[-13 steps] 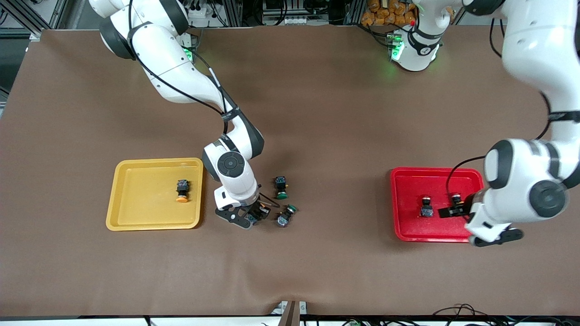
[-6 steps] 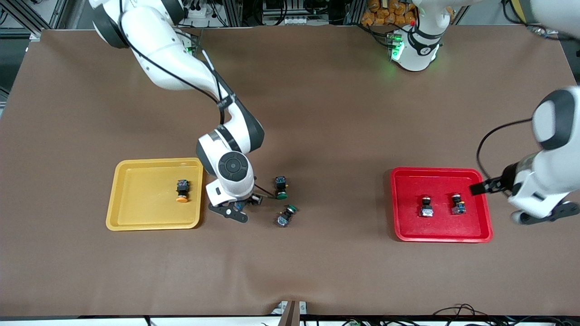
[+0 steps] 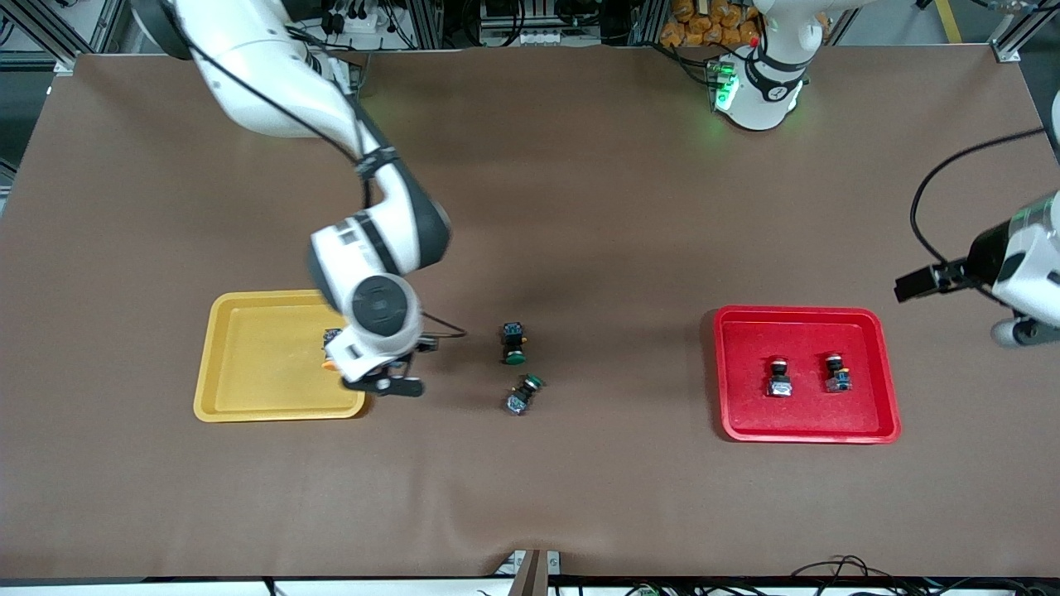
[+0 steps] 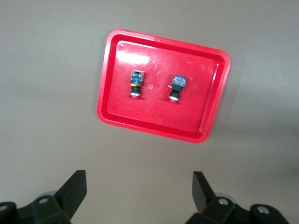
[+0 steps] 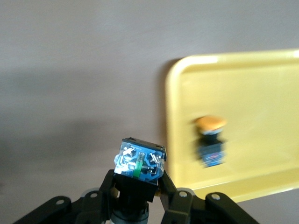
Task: Place red and yellow buttons in trays
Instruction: 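Retract the left arm while the right gripper carries the yellow button to the yellow tray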
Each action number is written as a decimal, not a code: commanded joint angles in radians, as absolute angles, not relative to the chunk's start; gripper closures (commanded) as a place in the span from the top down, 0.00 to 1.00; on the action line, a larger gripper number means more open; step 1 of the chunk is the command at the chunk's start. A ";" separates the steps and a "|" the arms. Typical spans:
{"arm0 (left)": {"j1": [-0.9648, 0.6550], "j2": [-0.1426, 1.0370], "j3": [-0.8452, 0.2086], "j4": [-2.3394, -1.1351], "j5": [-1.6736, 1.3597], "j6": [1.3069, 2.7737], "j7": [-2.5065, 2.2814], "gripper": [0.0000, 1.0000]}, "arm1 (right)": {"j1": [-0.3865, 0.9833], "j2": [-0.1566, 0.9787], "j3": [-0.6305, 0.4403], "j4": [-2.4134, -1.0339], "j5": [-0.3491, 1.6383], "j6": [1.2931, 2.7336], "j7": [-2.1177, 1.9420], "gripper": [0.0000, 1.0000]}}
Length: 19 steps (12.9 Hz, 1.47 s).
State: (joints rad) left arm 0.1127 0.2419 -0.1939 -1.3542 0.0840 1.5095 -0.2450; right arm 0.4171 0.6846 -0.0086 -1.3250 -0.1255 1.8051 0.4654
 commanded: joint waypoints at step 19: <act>-0.120 -0.040 0.091 -1.529 -0.008 1.453 -0.037 1.00 | 0.026 0.394 0.014 -1.880 0.020 2.170 -0.172 0.00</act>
State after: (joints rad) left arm -0.1217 -0.0219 0.0968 -1.5123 -0.0064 1.4480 -0.0279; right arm 0.0335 0.4740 0.0073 -1.7503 0.0044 2.0884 -0.1704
